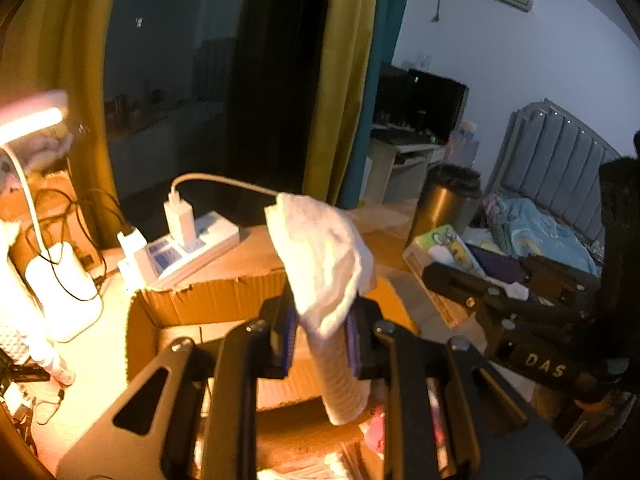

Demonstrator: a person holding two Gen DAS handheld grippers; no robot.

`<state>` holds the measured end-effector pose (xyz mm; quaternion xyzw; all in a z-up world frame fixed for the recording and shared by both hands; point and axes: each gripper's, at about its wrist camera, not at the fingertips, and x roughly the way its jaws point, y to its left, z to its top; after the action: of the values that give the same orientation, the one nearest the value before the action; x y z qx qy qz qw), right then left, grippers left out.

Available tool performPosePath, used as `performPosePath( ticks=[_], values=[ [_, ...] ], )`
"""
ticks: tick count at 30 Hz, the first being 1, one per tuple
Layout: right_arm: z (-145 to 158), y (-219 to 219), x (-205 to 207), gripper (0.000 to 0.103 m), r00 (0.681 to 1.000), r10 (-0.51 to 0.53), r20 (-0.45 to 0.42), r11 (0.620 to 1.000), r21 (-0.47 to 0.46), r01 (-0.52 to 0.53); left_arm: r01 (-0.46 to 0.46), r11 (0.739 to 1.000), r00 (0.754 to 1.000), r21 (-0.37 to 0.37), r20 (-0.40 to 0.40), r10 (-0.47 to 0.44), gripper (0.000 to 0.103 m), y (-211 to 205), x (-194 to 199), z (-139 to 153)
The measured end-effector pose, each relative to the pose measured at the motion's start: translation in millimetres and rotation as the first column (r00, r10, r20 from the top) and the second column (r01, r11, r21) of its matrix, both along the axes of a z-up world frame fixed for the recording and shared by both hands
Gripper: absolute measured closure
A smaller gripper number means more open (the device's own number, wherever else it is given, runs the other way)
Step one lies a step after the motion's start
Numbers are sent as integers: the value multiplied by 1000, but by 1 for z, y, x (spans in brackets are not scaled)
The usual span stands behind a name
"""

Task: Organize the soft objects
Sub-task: 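Carry the tissue pack into the cardboard box with the right gripper while the left drops the white tissue in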

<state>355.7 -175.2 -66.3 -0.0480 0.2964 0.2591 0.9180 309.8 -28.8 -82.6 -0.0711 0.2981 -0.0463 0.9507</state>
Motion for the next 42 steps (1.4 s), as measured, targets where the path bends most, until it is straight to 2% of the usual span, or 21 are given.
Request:
performPosePath(
  ticks=[10,16,17,19,20,21,24,32,42],
  values=[
    [-31,12,24,55,997,10,-73,1000,-10,-10,5,1000,995,-21,-97,-7,83,1,31,-43],
    [-42,13,32,54,994,-5,-108,1000,-8,4,6,1000,990,-25,-140,-10,76,0,42,-56],
    [-42,12,34,52,993,-5,-115,1000,-5,4,7,1000,990,-26,-141,-10,75,0,42,-55],
    [-41,10,35,43,993,-10,-121,1000,9,11,10,1000,991,-24,-137,-13,74,-1,42,-55],
    [-40,8,34,43,993,-12,-118,1000,14,14,10,1000,991,-18,-132,-12,70,-1,40,-54],
    [-38,7,33,43,993,-15,-115,1000,16,17,10,1000,992,-15,-129,-12,55,-1,39,-53],
    [-31,3,29,42,995,-28,-99,999,21,30,0,999,994,-34,-111,-3,42,5,31,-49],
    [-11,-6,7,42,997,-54,-54,998,23,55,-32,999,997,-33,-70,30,42,16,8,-30],
    [9,-8,-41,42,998,-60,-4,998,4,60,-56,997,998,-43,-13,55,42,29,-42,-11]
  ],
)
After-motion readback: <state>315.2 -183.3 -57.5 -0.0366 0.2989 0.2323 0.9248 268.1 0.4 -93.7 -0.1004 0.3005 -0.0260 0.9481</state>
